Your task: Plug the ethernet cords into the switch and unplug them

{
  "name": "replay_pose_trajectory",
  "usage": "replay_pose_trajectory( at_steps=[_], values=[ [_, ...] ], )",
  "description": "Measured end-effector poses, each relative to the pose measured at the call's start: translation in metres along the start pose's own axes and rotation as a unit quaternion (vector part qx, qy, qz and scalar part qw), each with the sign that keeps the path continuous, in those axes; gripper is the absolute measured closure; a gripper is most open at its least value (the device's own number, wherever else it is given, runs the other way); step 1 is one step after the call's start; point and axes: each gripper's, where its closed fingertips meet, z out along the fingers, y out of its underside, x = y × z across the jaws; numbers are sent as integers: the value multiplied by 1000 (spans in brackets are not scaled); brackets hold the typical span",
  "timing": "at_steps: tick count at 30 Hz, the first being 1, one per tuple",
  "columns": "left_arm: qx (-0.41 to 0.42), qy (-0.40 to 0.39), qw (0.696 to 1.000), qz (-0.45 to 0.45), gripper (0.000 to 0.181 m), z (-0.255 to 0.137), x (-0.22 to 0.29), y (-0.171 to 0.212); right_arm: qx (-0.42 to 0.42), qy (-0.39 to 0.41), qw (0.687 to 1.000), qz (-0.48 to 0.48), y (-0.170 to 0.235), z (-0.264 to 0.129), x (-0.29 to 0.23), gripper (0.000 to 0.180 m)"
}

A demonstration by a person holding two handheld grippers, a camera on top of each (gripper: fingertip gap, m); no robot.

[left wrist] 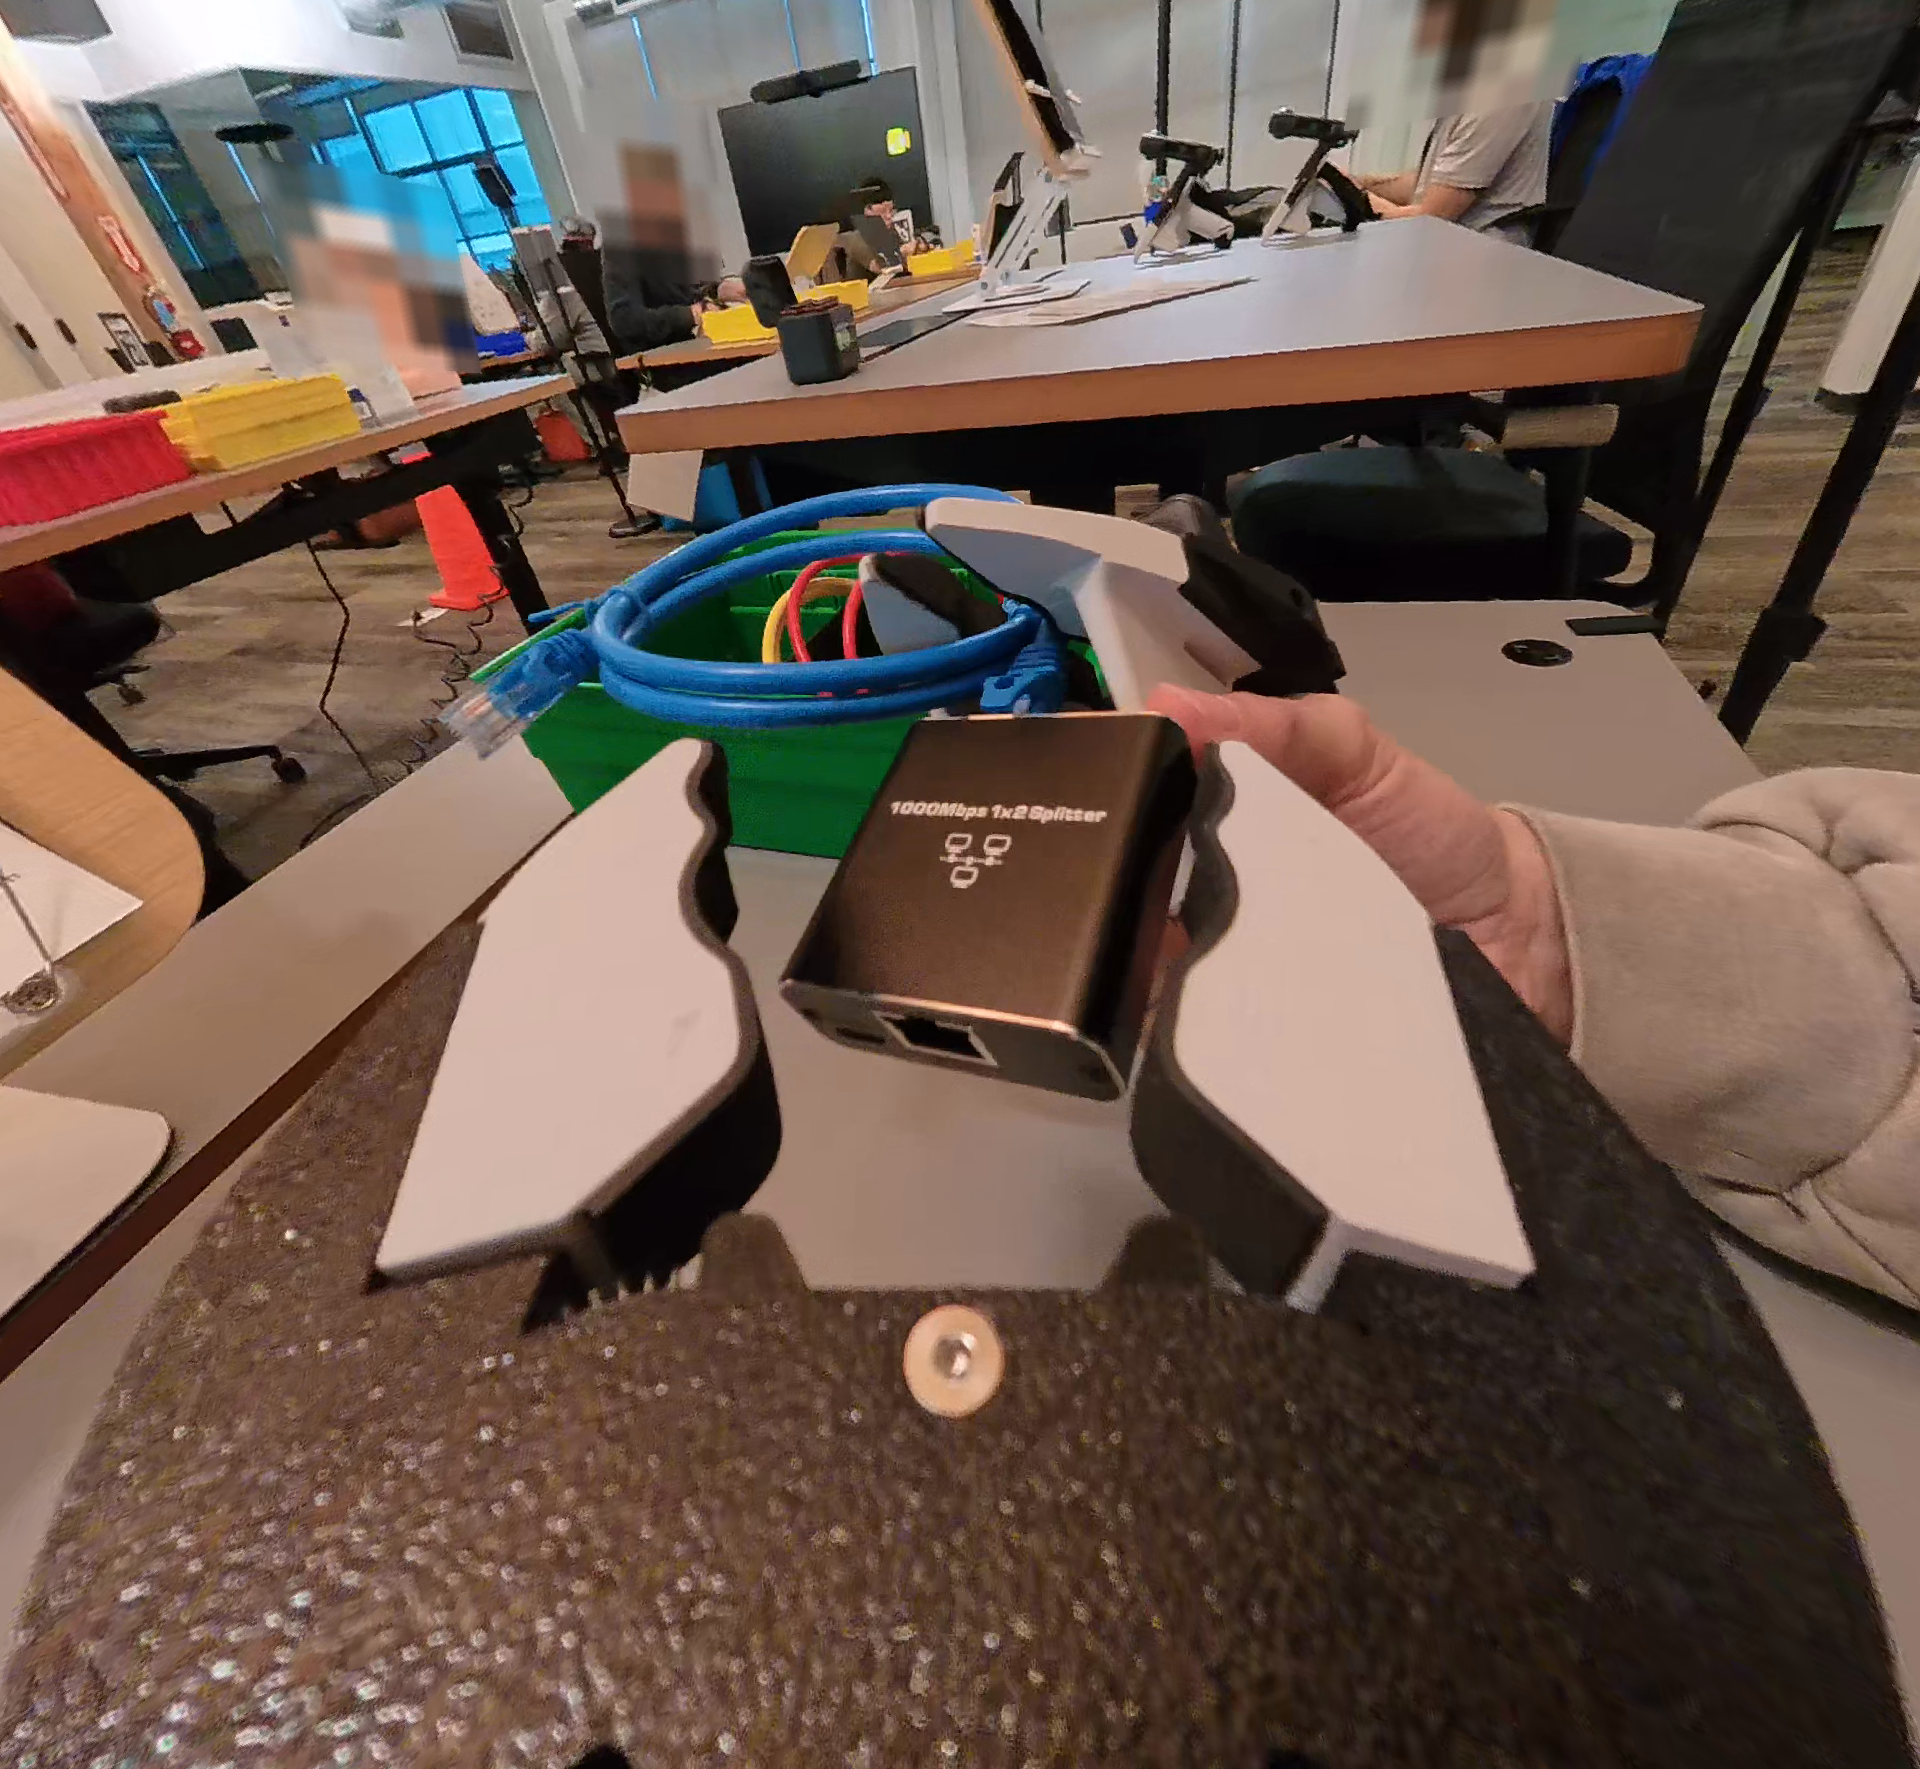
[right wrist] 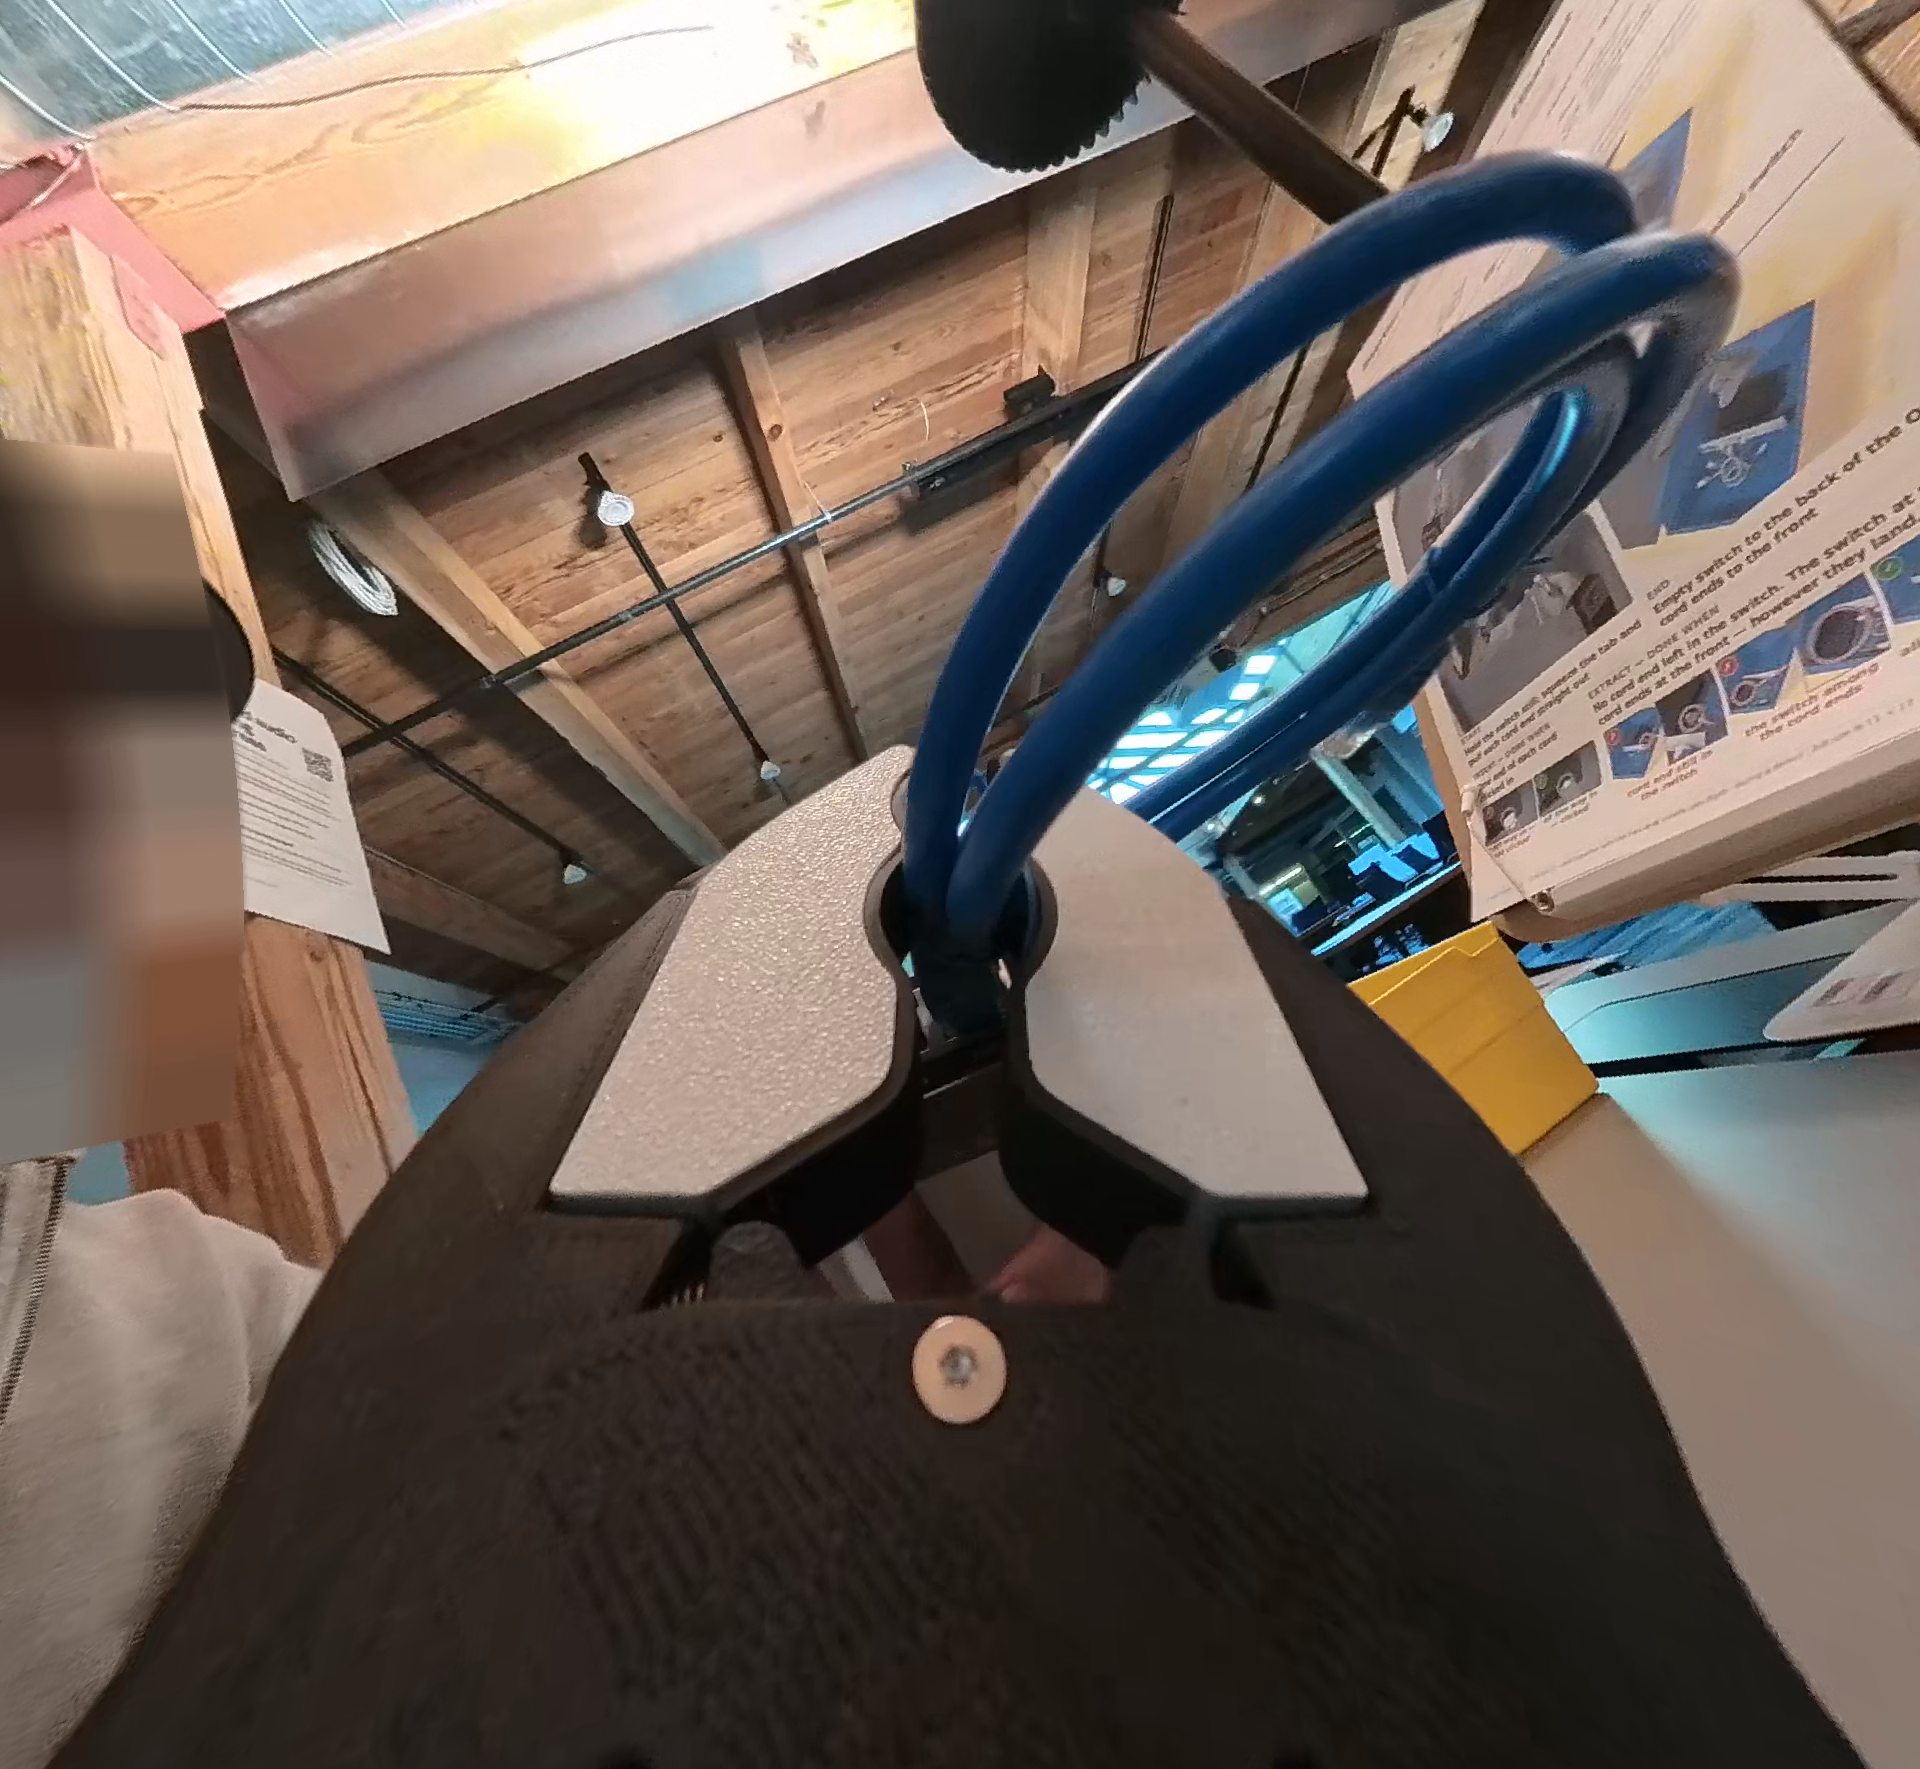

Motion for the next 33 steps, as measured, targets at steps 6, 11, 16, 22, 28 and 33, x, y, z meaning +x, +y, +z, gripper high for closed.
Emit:
replay_pose_trajectory(
  at_steps=[6,11,16,22,28,33],
  values=[
    [-3,10,1000,-11,98,1,2,1,22,-4,1000,-18,-9,-3,-3,168],
    [17,71,996,-55,95,1,13,3,33,-49,998,-1,-14,-3,-15,168],
    [36,90,991,-89,92,8,22,6,47,-51,998,6,-12,-2,-14,168],
    [37,75,992,-100,96,12,20,7,29,-57,998,-21,-7,1,-19,168],
    [31,60,995,-77,96,11,18,7,25,-62,998,2,-7,0,-17,168],
    [22,62,994,-86,97,11,17,9,16,-49,999,10,-5,-1,-11,168]
  ],
)
